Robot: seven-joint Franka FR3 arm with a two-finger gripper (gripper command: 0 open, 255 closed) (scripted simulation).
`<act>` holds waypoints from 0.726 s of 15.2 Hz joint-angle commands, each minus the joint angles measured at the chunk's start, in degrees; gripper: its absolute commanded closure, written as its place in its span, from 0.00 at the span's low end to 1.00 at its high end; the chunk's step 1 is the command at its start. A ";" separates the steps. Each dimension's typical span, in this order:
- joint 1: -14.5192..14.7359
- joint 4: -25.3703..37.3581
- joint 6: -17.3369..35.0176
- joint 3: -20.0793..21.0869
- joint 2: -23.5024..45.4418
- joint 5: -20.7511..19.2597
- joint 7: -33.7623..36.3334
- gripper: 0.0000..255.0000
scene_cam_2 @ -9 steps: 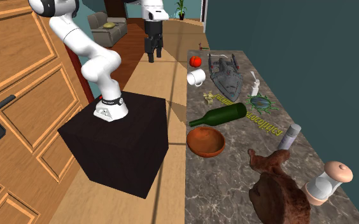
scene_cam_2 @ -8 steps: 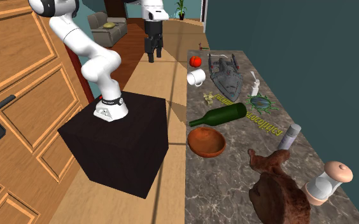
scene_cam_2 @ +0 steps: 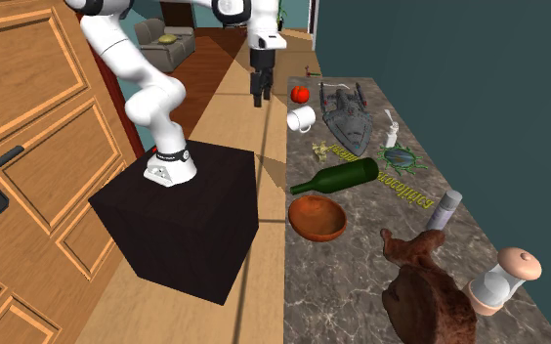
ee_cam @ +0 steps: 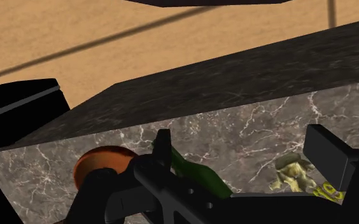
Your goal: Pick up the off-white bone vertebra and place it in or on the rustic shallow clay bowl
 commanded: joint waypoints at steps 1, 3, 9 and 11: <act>-0.03 1.14 2.79 1.45 4.10 -0.33 1.96 0.00; -0.01 2.50 5.20 3.01 8.18 -0.86 4.15 0.00; -0.05 8.48 10.90 7.21 21.26 -4.32 11.28 0.00; 0.07 11.11 12.19 8.32 25.84 -6.10 13.83 0.00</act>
